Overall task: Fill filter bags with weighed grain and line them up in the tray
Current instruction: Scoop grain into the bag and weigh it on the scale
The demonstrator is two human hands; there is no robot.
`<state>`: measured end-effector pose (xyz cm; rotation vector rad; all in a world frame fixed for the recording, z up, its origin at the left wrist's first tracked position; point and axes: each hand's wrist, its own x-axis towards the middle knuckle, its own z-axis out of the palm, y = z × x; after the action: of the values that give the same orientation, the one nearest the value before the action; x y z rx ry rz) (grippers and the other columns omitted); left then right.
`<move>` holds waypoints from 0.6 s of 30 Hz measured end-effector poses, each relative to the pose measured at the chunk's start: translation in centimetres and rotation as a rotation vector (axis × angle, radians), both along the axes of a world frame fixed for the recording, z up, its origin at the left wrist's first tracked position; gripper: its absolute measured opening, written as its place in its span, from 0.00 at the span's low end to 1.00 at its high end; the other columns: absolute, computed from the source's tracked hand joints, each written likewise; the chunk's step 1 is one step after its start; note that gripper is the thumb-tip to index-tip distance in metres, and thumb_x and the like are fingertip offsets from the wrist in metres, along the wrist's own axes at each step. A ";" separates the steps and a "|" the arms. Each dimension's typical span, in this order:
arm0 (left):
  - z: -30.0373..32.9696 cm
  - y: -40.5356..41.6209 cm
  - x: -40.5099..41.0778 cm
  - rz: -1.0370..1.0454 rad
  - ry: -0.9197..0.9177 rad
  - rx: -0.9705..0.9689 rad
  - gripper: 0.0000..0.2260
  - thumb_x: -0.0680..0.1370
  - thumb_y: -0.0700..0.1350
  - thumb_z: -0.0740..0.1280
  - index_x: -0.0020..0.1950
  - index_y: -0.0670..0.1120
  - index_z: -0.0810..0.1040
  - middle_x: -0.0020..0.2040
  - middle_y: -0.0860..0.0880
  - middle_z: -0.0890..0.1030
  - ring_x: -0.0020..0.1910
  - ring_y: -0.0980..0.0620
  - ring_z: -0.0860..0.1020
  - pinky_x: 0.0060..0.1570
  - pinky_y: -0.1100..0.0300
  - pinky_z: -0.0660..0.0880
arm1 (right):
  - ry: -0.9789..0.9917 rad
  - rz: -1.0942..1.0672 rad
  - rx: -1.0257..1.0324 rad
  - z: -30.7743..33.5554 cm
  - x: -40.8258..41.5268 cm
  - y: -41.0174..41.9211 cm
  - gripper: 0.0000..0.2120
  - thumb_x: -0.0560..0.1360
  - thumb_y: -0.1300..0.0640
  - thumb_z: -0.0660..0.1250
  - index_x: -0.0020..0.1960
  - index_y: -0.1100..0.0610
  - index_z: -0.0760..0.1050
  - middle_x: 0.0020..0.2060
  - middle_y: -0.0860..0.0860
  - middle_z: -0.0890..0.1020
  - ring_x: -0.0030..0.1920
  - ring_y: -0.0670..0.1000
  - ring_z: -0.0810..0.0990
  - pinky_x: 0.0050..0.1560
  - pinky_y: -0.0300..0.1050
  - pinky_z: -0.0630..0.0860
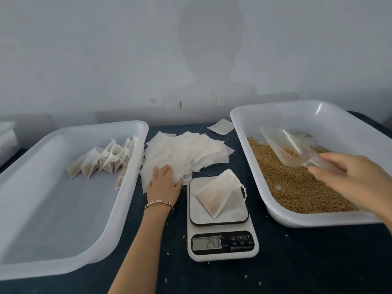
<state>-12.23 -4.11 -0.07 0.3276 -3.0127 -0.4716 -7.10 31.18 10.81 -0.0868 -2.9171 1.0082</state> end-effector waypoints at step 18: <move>5.8 3.2 5.5 -0.058 0.772 0.468 0.11 0.75 0.33 0.62 0.52 0.44 0.80 0.60 0.50 0.74 0.61 0.57 0.71 0.59 0.57 0.72 | 0.018 -0.041 0.061 0.3 0.3 0.2 0.19 0.72 0.45 0.68 0.63 0.45 0.75 0.46 0.40 0.79 0.46 0.46 0.76 0.42 0.44 0.68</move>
<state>-6.70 -0.88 5.75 0.0502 -2.1473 -1.0280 -6.84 31.39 11.07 -0.1332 -2.9142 0.9091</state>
